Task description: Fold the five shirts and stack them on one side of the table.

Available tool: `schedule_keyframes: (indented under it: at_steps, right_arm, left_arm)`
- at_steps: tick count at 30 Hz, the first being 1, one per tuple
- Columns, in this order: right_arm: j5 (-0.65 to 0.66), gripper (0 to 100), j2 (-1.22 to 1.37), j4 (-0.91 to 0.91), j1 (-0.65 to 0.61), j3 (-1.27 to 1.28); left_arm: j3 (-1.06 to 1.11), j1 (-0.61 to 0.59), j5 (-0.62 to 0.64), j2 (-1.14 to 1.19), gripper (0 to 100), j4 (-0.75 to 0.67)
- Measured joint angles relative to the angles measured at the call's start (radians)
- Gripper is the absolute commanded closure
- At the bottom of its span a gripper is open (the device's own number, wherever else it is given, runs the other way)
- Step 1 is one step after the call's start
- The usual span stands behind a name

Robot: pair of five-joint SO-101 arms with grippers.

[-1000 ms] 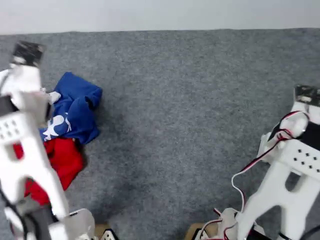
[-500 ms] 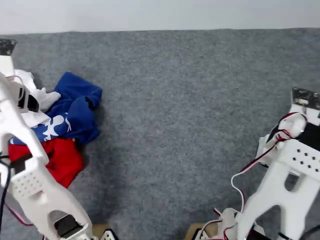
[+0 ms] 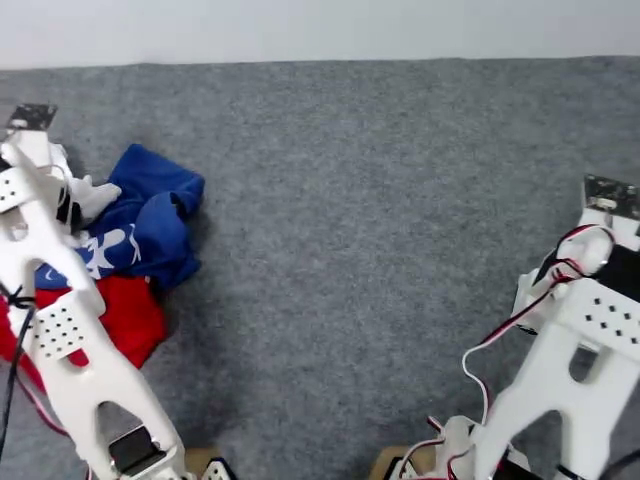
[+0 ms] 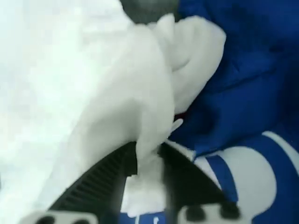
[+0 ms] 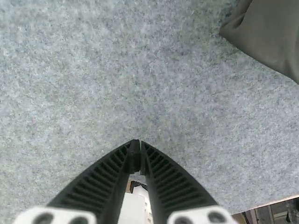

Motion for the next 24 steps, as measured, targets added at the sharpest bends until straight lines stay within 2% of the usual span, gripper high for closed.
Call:
schedule_keyframes:
  at_steps: [6, 11, 13, 18, 24]
  right_arm:
    - [-0.002, 98.9, 0.0, 0.0, 0.0, 0.0]
    - [-0.002, 98.9, 0.0, 0.0, 0.0, 0.0]
    - [-0.002, 98.9, 0.0, 0.0, 0.0, 0.003]
    - [-0.002, 98.9, -0.005, 0.0, 0.0, 0.069]
    - [-0.002, 98.9, -0.103, 0.0, 0.0, 0.16]
  left_arm:
    - [-0.089, 0.038, 0.0, -0.029, 100, 0.0]
    - [-0.091, 0.095, 0.002, -0.193, 100, 0.003]
    - [-0.091, 0.129, 0.054, -0.275, 100, 0.005]
    - [-0.091, 0.284, 0.218, -0.457, 100, 0.006]
    - [-0.091, 0.563, 0.33, -0.578, 100, 0.008]
